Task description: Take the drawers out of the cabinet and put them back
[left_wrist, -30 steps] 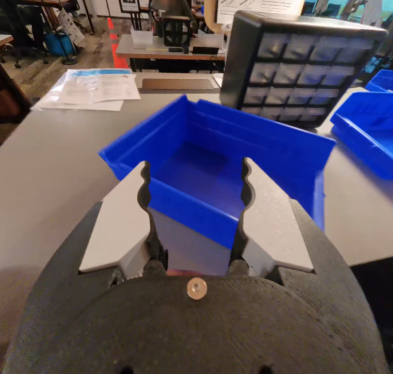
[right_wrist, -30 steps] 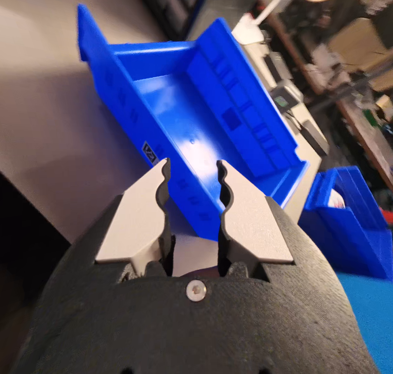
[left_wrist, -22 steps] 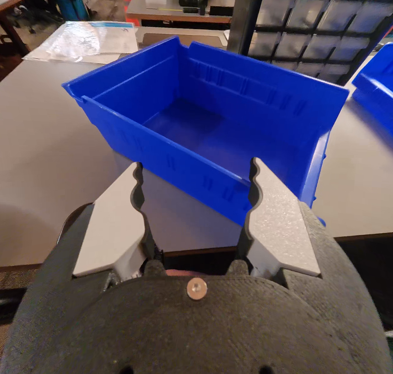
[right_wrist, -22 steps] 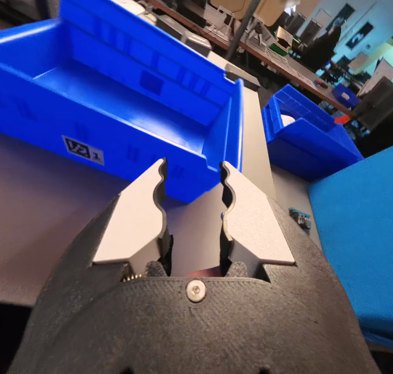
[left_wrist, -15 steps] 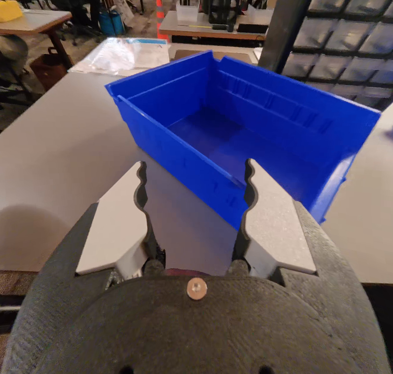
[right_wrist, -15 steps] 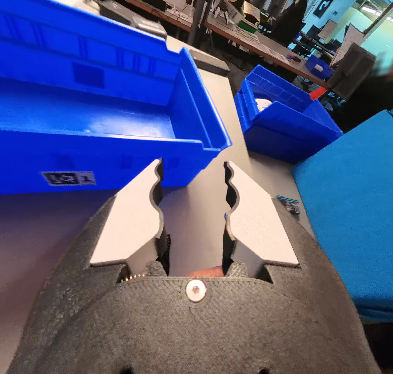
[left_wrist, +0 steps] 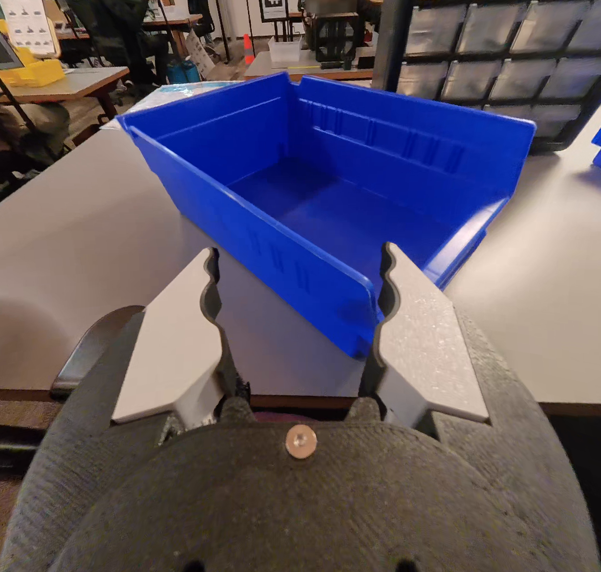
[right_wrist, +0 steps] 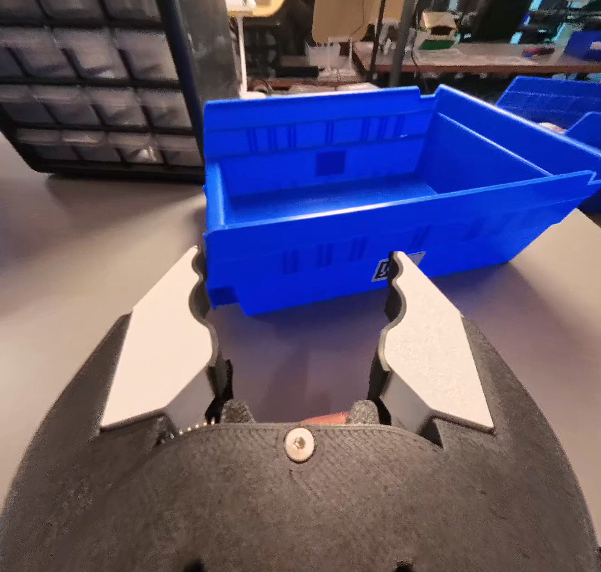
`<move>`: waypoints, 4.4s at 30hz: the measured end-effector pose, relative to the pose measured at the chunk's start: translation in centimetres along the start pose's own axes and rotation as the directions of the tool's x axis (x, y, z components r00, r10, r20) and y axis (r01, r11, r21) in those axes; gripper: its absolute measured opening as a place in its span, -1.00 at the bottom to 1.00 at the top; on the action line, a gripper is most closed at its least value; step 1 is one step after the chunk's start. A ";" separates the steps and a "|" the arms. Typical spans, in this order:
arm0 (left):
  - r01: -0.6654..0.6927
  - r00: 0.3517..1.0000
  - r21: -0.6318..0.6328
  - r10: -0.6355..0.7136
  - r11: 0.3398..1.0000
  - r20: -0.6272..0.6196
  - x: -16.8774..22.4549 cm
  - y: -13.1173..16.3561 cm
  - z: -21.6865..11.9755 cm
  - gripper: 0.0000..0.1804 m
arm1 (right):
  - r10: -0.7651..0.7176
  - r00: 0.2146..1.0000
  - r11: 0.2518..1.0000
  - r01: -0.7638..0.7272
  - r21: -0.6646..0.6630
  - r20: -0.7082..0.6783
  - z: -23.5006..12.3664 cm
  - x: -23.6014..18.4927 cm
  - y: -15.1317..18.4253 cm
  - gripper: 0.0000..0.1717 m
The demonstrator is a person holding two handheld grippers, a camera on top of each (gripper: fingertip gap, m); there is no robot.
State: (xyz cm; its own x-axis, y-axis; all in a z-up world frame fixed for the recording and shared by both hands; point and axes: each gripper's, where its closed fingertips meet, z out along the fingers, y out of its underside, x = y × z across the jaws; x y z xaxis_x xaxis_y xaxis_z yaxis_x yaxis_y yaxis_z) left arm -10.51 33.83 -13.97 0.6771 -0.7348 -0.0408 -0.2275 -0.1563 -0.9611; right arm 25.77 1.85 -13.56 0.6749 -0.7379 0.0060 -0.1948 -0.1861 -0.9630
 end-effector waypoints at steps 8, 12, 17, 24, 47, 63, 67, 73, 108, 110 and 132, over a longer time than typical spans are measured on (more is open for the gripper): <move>0.058 0.993 0.018 -0.059 0.998 0.103 -6.9 -0.2 1.1 -0.34 | -0.005 0.990 0.999 0.000 -0.035 -0.142 -1.3 6.2 0.1 -0.08; 0.009 0.995 0.021 -0.011 1.000 0.099 -8.6 -0.8 2.0 -0.77 | 0.024 0.993 0.997 -0.032 -0.066 -0.111 -1.4 8.4 0.9 -0.41; -0.068 0.969 -0.005 0.067 0.998 0.238 -13.6 -1.7 3.4 -0.84 | 0.020 0.961 0.997 -0.040 -0.068 -0.274 -1.9 14.0 1.2 -0.67; -0.095 0.978 0.197 0.054 0.976 0.203 -10.9 -6.5 0.0 -0.49 | -0.009 0.974 0.999 0.021 0.049 -0.228 -4.6 10.1 -1.9 -0.57; -0.194 0.981 0.072 0.194 0.978 0.016 1.5 -3.2 7.9 -0.99 | 0.005 0.994 0.999 -0.009 -0.034 -0.107 7.1 4.6 -1.8 -0.90; -0.167 0.982 0.003 0.166 0.986 0.090 -6.5 -3.7 11.3 -0.98 | -0.034 0.996 0.997 0.028 -0.077 -0.079 2.1 10.2 -0.2 -0.95; -0.180 0.981 -0.013 0.181 0.984 0.068 -8.2 -3.8 12.2 -0.98 | -0.029 0.998 0.996 0.024 -0.081 -0.057 2.4 11.3 -0.2 -0.95; -0.170 0.985 -0.021 0.170 0.985 0.036 -10.6 -3.9 12.8 -0.98 | 0.005 0.999 0.997 -0.008 -0.076 -0.041 2.9 12.6 -0.4 -0.94; 0.029 0.824 0.221 0.102 0.975 -0.557 6.3 -17.0 21.6 -0.24 | -0.045 0.882 0.984 -0.042 0.172 0.470 10.2 -7.1 -13.0 -0.44; 0.066 0.786 0.225 0.089 0.972 -0.612 8.4 -15.9 23.3 -0.24 | -0.079 0.875 0.983 -0.013 0.186 0.478 12.9 -8.8 -13.3 -0.38; 0.017 0.608 0.123 0.087 0.992 -0.789 13.4 -10.5 26.7 -0.32 | -0.127 0.726 0.992 0.106 0.073 0.676 20.7 -12.9 -7.4 -0.22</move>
State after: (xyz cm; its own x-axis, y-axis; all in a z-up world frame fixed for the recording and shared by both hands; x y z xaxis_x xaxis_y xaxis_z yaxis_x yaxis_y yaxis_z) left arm 19.66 43.20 -11.73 -0.1599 -0.9814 0.1065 -0.1281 -0.0863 -0.9880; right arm 33.24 26.19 -12.04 0.9958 -0.0730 -0.0551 -0.0696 -0.2147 -0.9742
